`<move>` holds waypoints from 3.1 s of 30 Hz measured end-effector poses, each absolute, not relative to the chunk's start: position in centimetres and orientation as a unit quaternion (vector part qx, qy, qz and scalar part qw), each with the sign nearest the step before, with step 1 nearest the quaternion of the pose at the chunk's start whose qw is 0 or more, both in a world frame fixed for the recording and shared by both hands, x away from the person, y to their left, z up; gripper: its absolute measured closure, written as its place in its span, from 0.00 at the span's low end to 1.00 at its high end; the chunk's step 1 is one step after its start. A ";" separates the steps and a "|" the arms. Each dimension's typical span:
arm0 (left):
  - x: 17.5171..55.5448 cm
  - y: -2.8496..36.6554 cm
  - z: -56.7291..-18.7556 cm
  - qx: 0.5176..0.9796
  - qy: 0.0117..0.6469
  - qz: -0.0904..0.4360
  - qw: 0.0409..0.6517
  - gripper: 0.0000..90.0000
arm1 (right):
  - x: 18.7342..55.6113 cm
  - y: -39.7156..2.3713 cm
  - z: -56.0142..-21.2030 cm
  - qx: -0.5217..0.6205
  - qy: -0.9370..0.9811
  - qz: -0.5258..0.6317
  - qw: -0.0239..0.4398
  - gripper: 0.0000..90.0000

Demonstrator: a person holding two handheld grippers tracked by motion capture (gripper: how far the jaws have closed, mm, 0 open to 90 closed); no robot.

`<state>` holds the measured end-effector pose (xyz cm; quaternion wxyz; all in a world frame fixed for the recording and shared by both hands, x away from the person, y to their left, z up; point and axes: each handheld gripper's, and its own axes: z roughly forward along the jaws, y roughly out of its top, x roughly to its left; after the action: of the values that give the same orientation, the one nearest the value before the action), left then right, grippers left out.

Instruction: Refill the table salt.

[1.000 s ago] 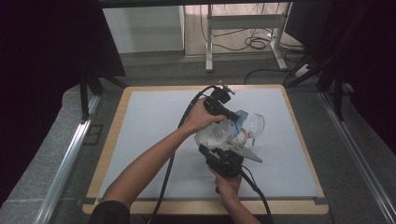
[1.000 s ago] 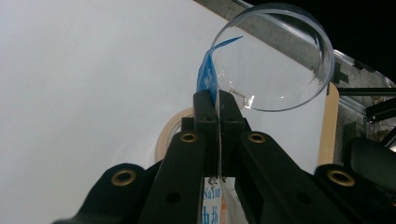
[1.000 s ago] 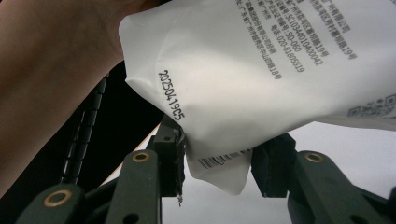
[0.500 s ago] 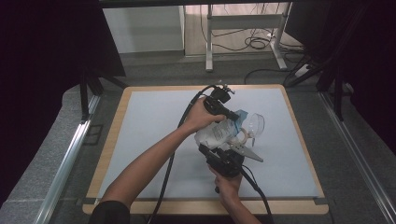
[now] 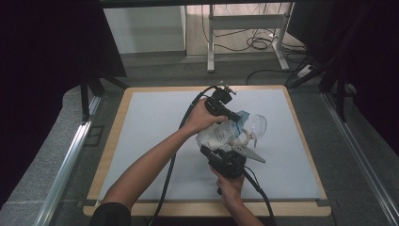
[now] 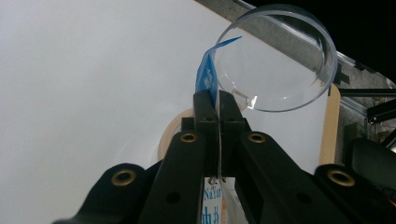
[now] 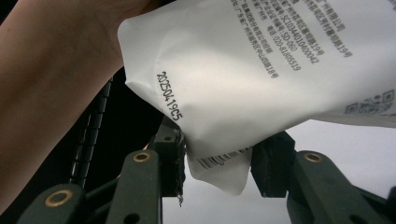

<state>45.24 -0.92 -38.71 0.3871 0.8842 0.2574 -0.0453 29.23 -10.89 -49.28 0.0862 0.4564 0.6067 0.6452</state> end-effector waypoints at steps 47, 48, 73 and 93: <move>45.5 -1.3 -38.7 0.886 0.255 -0.052 0.383 1.00 | 29.2 -11.2 -48.8 0.455 0.599 0.654 0.080 0.67; 45.5 -1.3 -38.7 0.886 0.255 -0.051 0.383 1.00 | 29.2 -11.2 -48.8 0.454 0.600 0.654 0.081 0.67; 45.6 -1.4 -38.7 0.888 0.252 -0.051 0.382 1.00 | 29.2 -11.3 -48.7 0.454 0.597 0.655 0.085 0.67; 45.7 -1.7 -38.7 0.888 0.251 -0.054 0.382 1.00 | 29.2 -11.4 -48.6 0.455 0.598 0.654 0.089 0.68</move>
<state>45.72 -1.65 -38.74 0.3821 0.8877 0.2513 -0.0536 29.23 -11.36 -48.62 0.0887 0.4547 0.5981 0.6540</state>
